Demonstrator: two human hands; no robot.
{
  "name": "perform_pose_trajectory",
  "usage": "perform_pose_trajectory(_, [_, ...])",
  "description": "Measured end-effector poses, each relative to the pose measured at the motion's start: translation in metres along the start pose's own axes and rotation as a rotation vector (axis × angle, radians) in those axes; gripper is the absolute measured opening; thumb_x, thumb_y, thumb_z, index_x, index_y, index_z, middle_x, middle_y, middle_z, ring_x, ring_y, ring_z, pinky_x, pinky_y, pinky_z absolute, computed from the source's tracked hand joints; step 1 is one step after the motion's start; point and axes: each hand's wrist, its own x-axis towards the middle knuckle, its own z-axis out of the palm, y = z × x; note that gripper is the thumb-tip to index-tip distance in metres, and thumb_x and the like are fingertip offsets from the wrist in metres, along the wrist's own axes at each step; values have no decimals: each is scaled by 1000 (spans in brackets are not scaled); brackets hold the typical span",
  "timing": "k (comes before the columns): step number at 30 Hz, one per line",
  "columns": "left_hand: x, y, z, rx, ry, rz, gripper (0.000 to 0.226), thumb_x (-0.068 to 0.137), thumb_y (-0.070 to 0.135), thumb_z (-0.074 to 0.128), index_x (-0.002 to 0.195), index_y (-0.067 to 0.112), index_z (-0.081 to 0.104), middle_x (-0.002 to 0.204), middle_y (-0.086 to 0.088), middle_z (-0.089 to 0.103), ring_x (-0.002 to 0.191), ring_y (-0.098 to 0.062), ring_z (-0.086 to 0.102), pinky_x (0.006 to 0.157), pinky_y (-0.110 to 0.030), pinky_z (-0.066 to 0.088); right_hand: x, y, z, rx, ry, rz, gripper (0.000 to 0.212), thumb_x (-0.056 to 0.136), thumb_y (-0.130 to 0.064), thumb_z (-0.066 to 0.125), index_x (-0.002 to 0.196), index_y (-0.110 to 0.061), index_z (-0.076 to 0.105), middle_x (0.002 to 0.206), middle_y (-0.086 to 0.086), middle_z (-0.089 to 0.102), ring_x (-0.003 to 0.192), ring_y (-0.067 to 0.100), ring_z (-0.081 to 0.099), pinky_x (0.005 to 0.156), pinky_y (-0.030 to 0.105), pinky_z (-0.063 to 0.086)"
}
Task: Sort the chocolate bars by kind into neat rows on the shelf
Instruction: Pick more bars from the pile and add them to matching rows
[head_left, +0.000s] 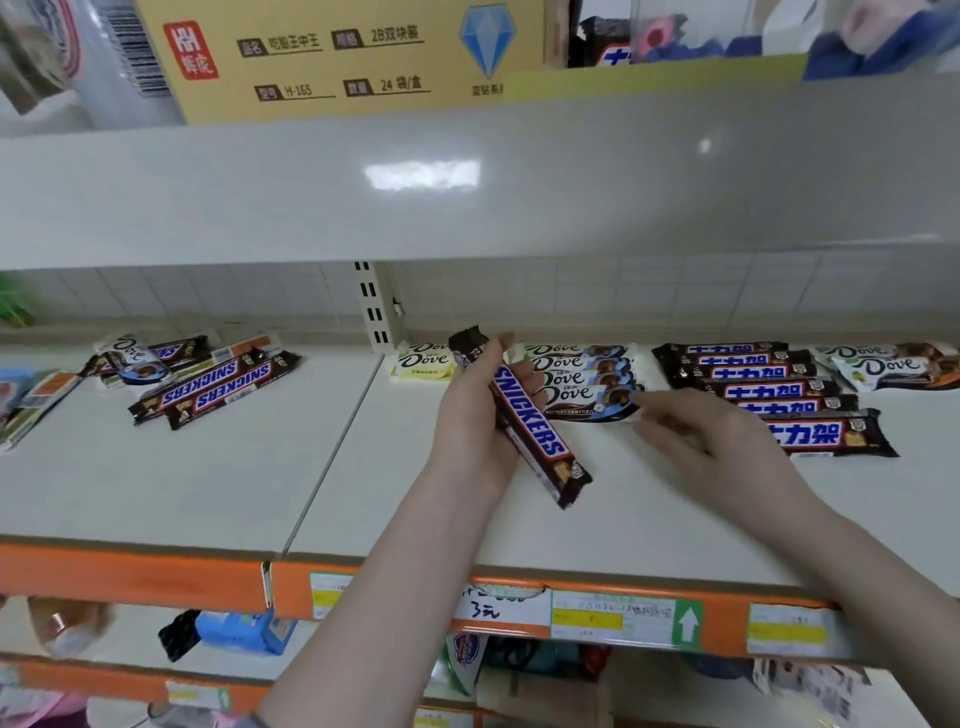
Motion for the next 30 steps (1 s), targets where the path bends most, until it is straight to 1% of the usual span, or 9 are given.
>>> perform_pose_trajectory(2, [-5,-7,5,-96,3,-22,15,96,24,49,90,13,57,68,-3,51,63,-15,51,67,-26,45,-13,-6,-5,141,-11,39,28,84,-25,61,110,-16,65,80,-11,62,73,-10,56,65,2,37])
perform_pose_trajectory(4, [-7,-15,12,-171,21,-46,18,95,27,50,84,13,55,65,-2,46,62,-15,47,68,-27,43,-24,-9,-11,259,-25,23,38,81,-43,62,112,-21,64,87,-13,64,81,-6,57,69,4,40])
perform_pose_trajectory(7, [-11,-31,28,-231,33,-68,26,96,34,47,79,14,48,66,-3,38,62,-16,40,69,-29,40,-38,-5,-22,202,-76,-103,55,71,-60,58,119,-34,54,100,-25,58,91,-5,56,78,6,42])
perform_pose_trajectory(10, [-20,-48,50,-268,21,-107,34,96,42,43,78,14,44,67,-4,36,61,-16,38,70,-30,38,-46,1,-34,149,-36,-161,51,73,-49,61,121,-34,54,101,-30,53,89,-9,54,78,8,43])
perform_pose_trajectory(13, [-25,-64,66,-206,-5,-122,39,95,47,41,81,12,50,73,-6,43,68,-19,46,73,-33,42,-51,10,-49,184,52,-147,26,79,-36,62,105,-40,62,90,-29,62,81,-5,58,69,11,46])
perform_pose_trajectory(17, [-31,-81,70,61,-141,-32,13,91,25,55,94,12,56,76,-5,59,72,-19,57,76,-32,52,-58,36,-76,523,108,139,31,82,-9,64,86,-40,65,79,-26,69,71,-2,62,61,13,48])
perform_pose_trajectory(21, [-38,-94,73,341,-133,26,18,85,8,62,102,9,58,75,-7,72,57,-17,65,51,-23,55,-62,62,-105,706,116,260,24,84,-1,58,88,-22,70,70,-15,71,67,-6,62,57,6,44])
perform_pose_trajectory(25, [-45,-110,84,417,-142,-32,8,85,4,60,93,6,60,77,-9,74,54,-17,67,51,-24,57,-69,86,-119,519,62,256,20,80,-13,66,92,-29,70,93,-3,70,84,4,63,71,15,49])
perform_pose_trajectory(30, [-53,-130,89,462,-158,-58,14,84,2,62,96,7,55,88,-17,74,61,-22,71,54,-25,58,-78,107,-130,109,-176,100,45,70,-28,76,112,-34,61,103,-24,52,96,-6,50,81,-2,30])
